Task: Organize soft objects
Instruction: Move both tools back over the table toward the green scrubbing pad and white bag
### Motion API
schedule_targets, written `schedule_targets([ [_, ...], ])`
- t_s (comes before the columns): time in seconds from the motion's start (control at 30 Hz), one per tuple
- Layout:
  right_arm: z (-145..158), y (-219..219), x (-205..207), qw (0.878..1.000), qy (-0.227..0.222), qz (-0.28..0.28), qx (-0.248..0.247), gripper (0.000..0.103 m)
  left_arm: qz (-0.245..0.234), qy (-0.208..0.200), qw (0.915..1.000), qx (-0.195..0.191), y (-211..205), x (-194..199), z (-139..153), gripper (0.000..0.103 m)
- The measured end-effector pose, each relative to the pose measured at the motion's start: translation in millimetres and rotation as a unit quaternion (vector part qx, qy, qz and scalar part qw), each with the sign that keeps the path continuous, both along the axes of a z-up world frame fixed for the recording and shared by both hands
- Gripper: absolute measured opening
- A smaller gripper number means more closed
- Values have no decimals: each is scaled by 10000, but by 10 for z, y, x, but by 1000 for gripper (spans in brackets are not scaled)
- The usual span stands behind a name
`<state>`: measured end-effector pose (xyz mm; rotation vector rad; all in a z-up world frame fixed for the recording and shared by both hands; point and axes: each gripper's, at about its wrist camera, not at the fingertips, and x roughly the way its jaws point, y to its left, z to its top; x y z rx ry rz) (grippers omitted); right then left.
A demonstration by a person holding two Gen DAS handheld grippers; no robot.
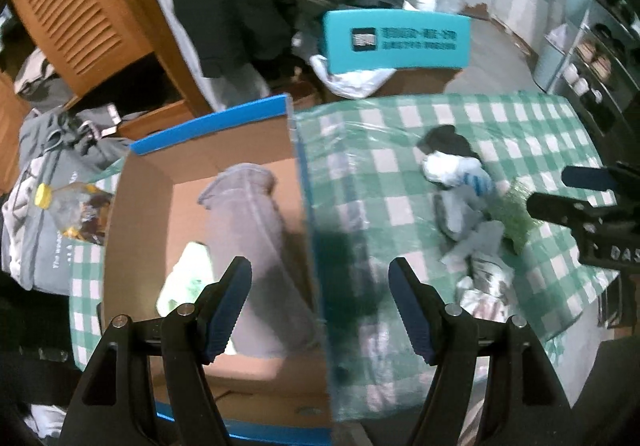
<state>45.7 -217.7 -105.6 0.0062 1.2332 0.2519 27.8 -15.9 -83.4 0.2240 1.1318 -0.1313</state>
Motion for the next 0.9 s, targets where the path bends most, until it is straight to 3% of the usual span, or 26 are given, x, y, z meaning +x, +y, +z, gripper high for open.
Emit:
schedule_targets([
  [0.1, -107, -158, 15, 9999, 83, -140, -8, 72, -110, 69, 9999, -18, -140, -18, -50, 78],
  [0.47, -501, -563, 71, 9981, 407, -452, -43, 72, -303, 494, 9983, -84, -490, 13, -348, 79],
  [0.9, -938, -704, 178, 9964, 647, -531, -92, 72, -567, 911, 9942, -65, -802, -7, -689, 80],
])
